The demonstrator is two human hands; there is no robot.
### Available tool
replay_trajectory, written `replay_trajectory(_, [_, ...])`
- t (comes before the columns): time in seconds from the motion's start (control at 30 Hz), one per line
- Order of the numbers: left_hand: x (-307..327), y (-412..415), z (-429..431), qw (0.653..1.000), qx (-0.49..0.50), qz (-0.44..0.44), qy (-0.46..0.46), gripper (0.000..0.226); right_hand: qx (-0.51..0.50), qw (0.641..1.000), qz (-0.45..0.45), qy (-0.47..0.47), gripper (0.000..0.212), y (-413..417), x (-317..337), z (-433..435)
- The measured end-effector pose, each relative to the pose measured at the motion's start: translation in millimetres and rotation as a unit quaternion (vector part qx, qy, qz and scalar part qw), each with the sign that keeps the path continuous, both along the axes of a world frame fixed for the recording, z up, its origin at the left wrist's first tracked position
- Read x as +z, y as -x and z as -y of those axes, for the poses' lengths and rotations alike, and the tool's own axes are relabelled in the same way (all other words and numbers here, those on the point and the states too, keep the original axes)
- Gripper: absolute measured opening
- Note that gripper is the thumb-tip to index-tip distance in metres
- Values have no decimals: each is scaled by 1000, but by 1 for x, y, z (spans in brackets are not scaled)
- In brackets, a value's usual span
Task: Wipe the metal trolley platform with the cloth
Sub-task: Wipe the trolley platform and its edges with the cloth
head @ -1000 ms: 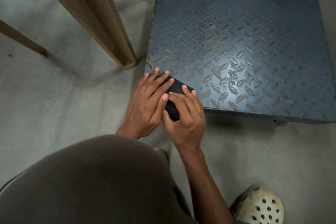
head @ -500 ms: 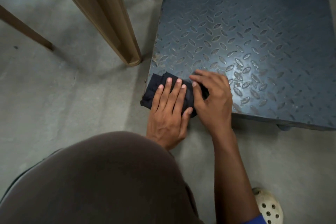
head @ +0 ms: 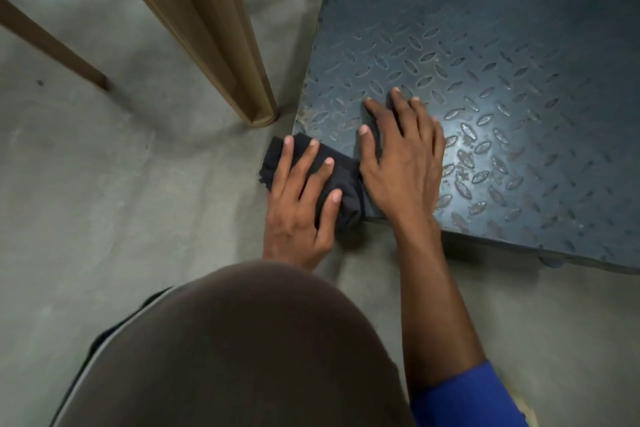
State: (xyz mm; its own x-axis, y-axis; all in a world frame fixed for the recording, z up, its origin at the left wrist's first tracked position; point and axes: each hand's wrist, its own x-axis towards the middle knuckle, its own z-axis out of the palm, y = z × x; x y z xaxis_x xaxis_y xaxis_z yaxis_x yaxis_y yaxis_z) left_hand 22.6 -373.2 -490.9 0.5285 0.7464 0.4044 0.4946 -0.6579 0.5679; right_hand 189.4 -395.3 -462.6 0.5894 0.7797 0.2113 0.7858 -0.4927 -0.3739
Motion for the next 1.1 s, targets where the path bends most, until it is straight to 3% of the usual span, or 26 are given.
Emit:
replay_trajectory(0.17, [14, -5, -45, 996, -39, -67, 49, 50, 25, 999, -1, 35, 48, -12, 0, -9])
replay_trajectory(0.33, [7, 6, -23, 998, -6, -37, 55, 52, 22, 1000, -12, 16, 47, -19, -1, -12])
replay_trajectory(0.5, [4, 23, 3, 990, -8, 29, 140, 50, 9, 1000, -15, -9, 46, -15, -2, -11])
replay_trajectory(0.6, [7, 17, -16, 968, 13, 74, 240, 52, 2, 1000, -8, -17, 45, -13, -3, -11])
replay_trajectory(0.83, [25, -22, -110, 930, -59, 50, 361, 71, -1, 998, 53, 16, 47, -10, -4, -20])
replay_trajectory(1.1, [17, 10, -50, 951, -14, 50, 306, 61, 2, 998, 45, 34, 51, -10, -4, -19])
